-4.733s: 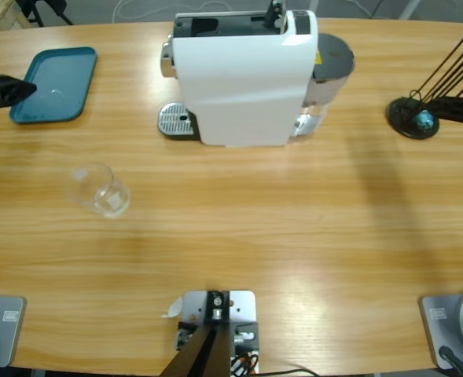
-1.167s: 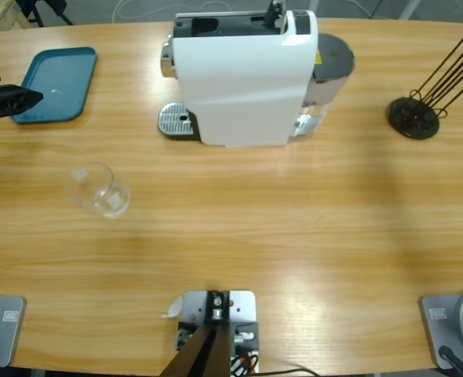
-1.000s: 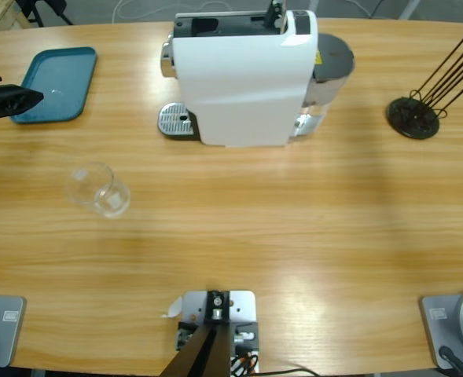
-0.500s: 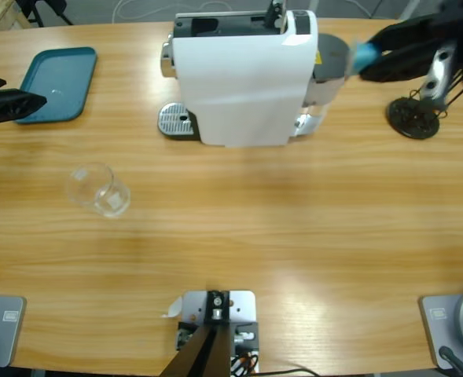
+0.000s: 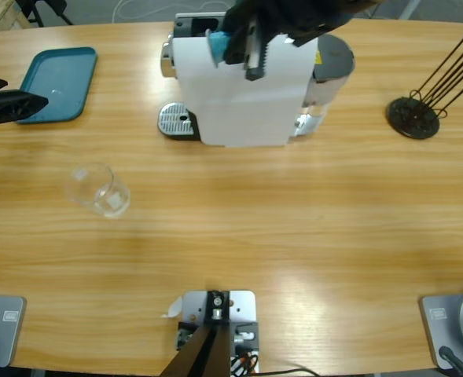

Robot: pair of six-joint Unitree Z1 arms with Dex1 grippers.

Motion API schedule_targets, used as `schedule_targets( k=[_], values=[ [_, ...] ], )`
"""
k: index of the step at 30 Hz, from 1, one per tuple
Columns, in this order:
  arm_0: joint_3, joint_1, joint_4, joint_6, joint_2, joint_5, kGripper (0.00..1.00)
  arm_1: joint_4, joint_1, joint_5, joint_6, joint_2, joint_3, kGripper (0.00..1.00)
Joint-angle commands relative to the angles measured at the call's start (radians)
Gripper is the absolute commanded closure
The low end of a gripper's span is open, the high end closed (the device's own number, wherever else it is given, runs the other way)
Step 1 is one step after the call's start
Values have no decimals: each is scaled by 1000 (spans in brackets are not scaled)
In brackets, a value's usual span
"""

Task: Pour coffee

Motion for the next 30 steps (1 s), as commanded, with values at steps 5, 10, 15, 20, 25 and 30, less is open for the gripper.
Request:
schedule_targets(
  k=[5, 10, 15, 20, 25, 30],
  values=[
    [37, 2, -14, -3, 33, -11, 69, -109, -64, -10, -37, 124, -70, 1000],
    [39, 2, -16, -3, 35, -11, 69, -109, -75, -9, -44, 159, -102, 1000],
    [39, 2, -16, -3, 37, -11, 69, -109, -75, -4, -44, 183, -105, 1000],
    [39, 2, -17, -3, 37, -11, 69, -114, -75, -4, -44, 192, -104, 1000],
    [39, 2, -17, -3, 37, -11, 69, -115, -87, -12, -44, 200, -114, 1000],
    [39, 2, -17, -3, 36, -11, 69, -115, -91, -21, -44, 202, -109, 1000]
  ],
)
